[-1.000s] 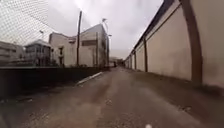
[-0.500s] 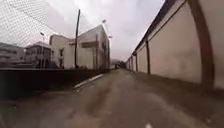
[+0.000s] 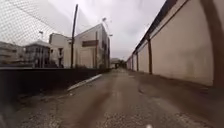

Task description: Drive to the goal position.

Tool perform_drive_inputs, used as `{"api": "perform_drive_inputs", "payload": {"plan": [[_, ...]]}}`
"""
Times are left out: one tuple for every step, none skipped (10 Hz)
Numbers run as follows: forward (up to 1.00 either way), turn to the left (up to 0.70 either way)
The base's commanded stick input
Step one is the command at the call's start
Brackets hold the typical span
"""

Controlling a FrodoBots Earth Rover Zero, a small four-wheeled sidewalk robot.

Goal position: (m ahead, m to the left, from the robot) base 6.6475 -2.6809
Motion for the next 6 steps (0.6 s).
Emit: {"api": "perform_drive_inputs", "payload": {"plan": [[0.85,0.00],[0.85,0.00],[0.85,0.00],[0.85,0.00],[0.85,0.00],[0.85,0.00]]}}
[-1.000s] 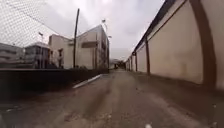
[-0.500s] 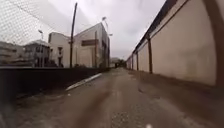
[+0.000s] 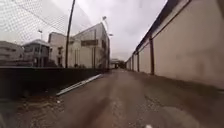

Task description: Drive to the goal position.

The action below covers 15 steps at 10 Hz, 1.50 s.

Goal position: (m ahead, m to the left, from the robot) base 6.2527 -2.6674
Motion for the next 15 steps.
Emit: {"api": "perform_drive_inputs", "payload": {"plan": [[0.85,0.00],[0.85,0.00],[0.85,0.00],[0.85,0.00],[0.85,0.00],[0.85,0.00],[0.85,0.00],[0.85,0.00],[0.85,0.00],[0.85,0.00],[0.85,0.00],[0.85,0.00],[0.85,0.00],[0.85,-0.11],[0.85,-0.34]]}}
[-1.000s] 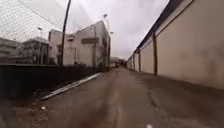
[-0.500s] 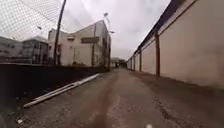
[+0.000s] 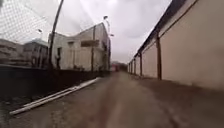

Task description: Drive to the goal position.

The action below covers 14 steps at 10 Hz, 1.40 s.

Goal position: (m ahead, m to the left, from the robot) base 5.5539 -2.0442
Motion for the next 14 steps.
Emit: {"api": "perform_drive_inputs", "payload": {"plan": [[0.85,-0.34],[0.85,-0.34],[0.85,-0.34],[0.85,-0.34],[0.85,-0.34],[0.85,-0.34],[0.85,-0.34],[0.85,-0.25],[0.85,-0.16],[0.85,-0.07],[0.85,0.00],[0.85,0.00],[0.85,0.00],[0.85,0.00]]}}
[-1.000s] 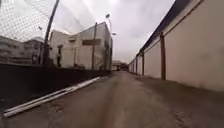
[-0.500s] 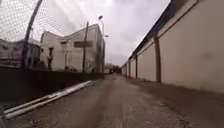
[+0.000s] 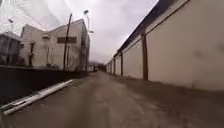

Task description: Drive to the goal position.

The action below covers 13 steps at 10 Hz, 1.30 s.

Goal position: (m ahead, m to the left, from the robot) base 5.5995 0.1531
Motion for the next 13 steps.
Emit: {"api": "perform_drive_inputs", "payload": {"plan": [[0.85,0.00],[0.85,0.00],[0.85,0.00],[0.85,0.00],[0.85,0.00],[0.85,0.00],[0.85,0.00],[0.85,0.00],[0.85,0.00],[0.85,0.00],[0.85,0.00],[0.85,0.00],[0.85,0.00]]}}
